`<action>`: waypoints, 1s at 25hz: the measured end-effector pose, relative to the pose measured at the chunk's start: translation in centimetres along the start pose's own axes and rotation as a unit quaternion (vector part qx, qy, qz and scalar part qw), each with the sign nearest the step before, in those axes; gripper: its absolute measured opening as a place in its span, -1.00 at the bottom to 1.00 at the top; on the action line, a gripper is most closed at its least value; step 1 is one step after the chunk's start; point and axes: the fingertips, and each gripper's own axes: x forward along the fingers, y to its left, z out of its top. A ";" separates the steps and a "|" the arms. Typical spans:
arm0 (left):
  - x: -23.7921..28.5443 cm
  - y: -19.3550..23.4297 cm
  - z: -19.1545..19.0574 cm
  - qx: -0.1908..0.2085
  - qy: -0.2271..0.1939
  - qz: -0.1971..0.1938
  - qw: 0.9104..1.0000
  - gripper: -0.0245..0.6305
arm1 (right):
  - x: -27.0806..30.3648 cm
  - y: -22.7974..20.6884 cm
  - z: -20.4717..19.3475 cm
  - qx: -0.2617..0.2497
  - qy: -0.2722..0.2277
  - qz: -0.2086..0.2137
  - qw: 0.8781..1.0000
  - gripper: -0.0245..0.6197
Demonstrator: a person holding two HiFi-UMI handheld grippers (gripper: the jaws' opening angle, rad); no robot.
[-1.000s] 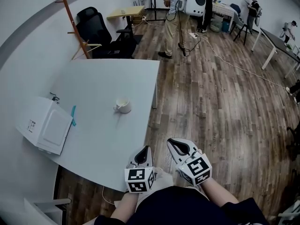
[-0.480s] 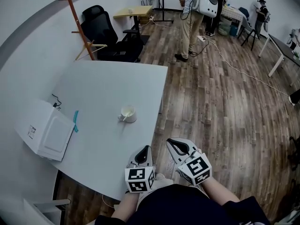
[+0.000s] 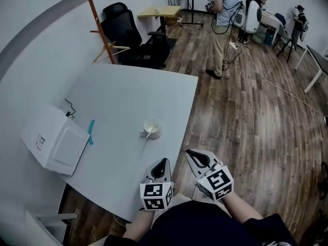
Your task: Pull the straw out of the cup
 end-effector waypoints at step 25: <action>-1.8 9.1 -1.1 -0.081 -0.013 0.161 0.984 -0.88 | 11.0 2.4 -1.0 -0.053 0.043 0.124 0.990 -0.82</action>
